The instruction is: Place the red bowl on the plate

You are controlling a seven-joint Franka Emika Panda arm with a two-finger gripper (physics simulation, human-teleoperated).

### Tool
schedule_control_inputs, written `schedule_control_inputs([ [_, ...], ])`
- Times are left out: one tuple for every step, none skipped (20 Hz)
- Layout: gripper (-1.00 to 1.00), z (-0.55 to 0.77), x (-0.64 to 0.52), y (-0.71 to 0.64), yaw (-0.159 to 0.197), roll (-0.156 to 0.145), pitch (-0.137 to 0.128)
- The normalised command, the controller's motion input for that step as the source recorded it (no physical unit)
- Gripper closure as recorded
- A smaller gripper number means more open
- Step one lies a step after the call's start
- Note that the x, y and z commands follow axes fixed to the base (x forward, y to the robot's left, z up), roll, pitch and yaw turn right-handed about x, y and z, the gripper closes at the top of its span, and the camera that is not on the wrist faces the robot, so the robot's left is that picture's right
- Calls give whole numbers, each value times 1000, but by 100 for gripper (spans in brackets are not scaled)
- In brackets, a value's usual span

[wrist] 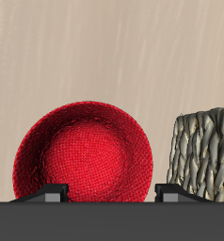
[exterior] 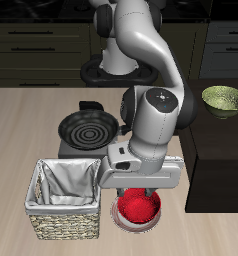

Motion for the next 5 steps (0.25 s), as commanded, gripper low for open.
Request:
schedule_control_inputs([
  [-100,0,0,0,0,0,0],
  [-100,-15,3,-59,15,-30,-9],
  [-100,0,0,0,0,0,0],
  [-100,229,27,-387,-24,2,0],
  [-100,167,19,-116,64,-13,-59],
])
